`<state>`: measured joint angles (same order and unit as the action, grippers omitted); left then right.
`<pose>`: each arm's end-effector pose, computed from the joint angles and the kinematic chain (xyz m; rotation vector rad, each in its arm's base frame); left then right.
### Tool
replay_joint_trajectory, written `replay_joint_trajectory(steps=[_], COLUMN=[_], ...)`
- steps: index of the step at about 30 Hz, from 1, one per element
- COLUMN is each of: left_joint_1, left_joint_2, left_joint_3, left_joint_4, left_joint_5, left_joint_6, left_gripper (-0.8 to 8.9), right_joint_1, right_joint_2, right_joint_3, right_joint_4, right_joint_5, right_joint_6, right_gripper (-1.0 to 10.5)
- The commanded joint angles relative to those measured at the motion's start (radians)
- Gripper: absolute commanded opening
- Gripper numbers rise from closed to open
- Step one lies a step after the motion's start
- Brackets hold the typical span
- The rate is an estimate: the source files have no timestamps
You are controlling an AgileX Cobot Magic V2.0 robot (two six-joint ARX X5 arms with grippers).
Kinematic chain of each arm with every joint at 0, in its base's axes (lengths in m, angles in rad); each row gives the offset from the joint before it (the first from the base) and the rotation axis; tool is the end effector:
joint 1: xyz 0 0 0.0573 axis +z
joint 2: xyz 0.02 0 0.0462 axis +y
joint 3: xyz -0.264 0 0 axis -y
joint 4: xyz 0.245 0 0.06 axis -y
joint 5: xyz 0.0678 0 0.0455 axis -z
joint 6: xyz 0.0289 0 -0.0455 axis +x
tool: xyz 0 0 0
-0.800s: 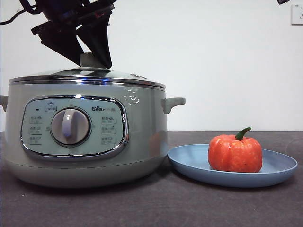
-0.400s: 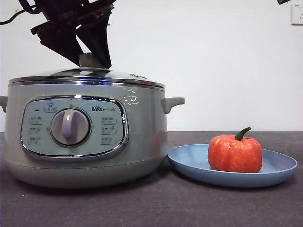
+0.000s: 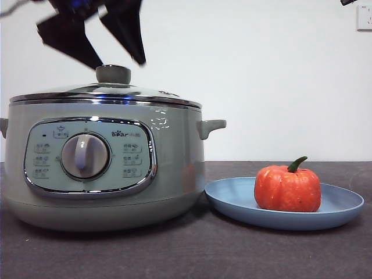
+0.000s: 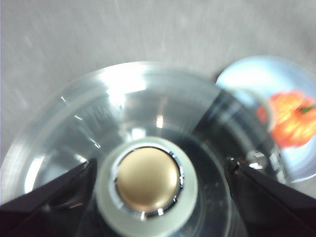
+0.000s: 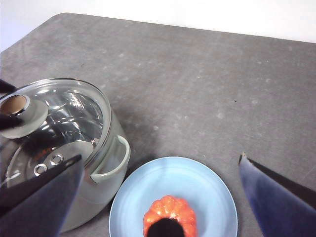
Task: Take the pumpkin out from the steamer,put the pumpkin in the blue plate,close the lid
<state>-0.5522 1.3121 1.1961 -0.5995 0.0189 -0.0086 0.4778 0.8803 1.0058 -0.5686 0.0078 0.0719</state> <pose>0.2345 -0.1451 0.3265 0.1830 0.7016 -0.5432 0.1553 0.0802 0.3558 -0.0380 0.4502 0.4461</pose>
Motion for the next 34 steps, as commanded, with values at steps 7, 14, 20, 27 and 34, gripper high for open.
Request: replay_joint_trajectory(steps=[7, 14, 20, 27, 34], left_joint_1=[-0.003, -0.007, -0.046, -0.066, -0.064], left_joint_2=[-0.234, -0.352, -0.561, -0.739, -0.712], left_joint_3=[0.003, -0.066, -0.337, -0.494, -0.494], left_joint_4=[-0.113, -0.169, 0.016, 0.018, 0.02], left_joint_5=[0.002, -0.131, -0.162, -0.175, -0.174], left_joint_6=[0.001, 0.009, -0.034, -0.126, -0.126], left_gripper=[1.06, -0.09, -0.09, -0.03, -0.03], right_joint_1=[0.001, 0.002, 0.003, 0.002, 0.001], right_joint_2=[-0.002, -0.073, -0.227, -0.318, -0.319], right_joint_3=[-0.007, -0.128, -0.317, -0.383, -0.382], right_joint_4=[-0.072, 0.028, 0.19, 0.217, 0.222], right_joint_5=[0.002, 0.002, 0.003, -0.002, 0.002], right_joint_6=[-0.024, -0.025, -0.016, 0.044, 0.05], right_gripper=[2.7, -0.2, -0.2, -0.2, -0.2])
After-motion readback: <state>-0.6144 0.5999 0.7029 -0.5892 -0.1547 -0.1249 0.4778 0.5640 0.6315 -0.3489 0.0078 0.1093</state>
